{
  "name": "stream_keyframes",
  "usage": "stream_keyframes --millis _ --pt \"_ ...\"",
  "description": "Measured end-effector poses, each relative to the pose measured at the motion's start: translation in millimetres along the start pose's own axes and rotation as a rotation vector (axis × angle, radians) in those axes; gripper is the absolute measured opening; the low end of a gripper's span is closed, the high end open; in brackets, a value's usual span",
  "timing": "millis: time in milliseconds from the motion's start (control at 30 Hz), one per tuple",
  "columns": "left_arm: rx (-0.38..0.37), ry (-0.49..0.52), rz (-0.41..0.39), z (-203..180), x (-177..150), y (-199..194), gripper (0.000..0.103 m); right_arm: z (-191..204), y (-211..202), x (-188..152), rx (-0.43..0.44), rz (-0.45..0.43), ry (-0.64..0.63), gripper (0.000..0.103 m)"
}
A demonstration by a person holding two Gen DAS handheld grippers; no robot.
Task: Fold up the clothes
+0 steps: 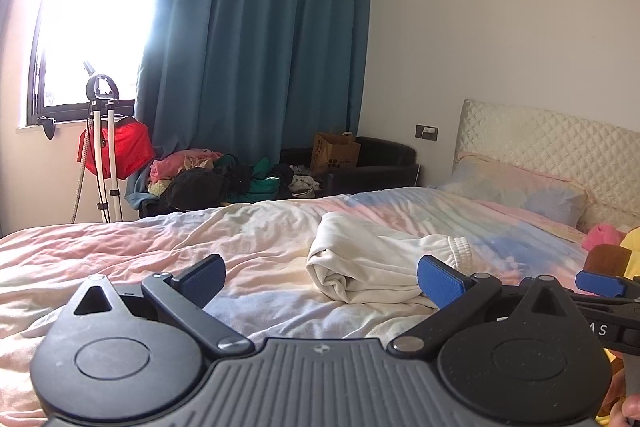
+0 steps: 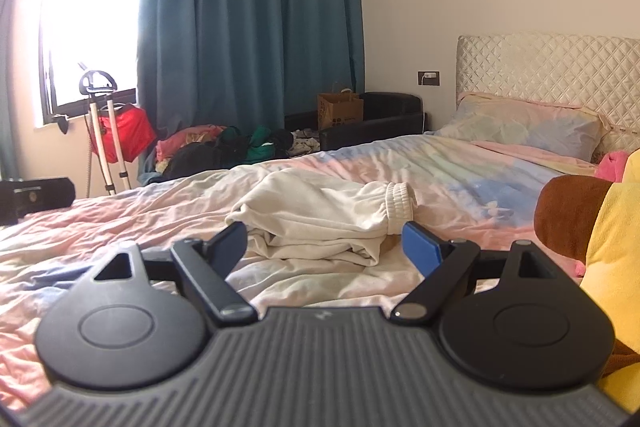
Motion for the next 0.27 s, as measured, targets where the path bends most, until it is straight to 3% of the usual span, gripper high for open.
stream_keyframes --millis 267 --pt "0.02 -0.001 -0.001 5.2 2.8 4.5 0.103 -2.6 1.5 1.6 -0.012 0.01 0.02 0.086"
Point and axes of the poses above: each gripper's, at about its wrist camera, not at the fingertips, and y roughly the way its jaws point, z to its left, x to its top, the point moved 3 cm from there along y, roughly the way its jaws point, and after that the axes turned 14 degrees about -y, right-handed, at the moved point
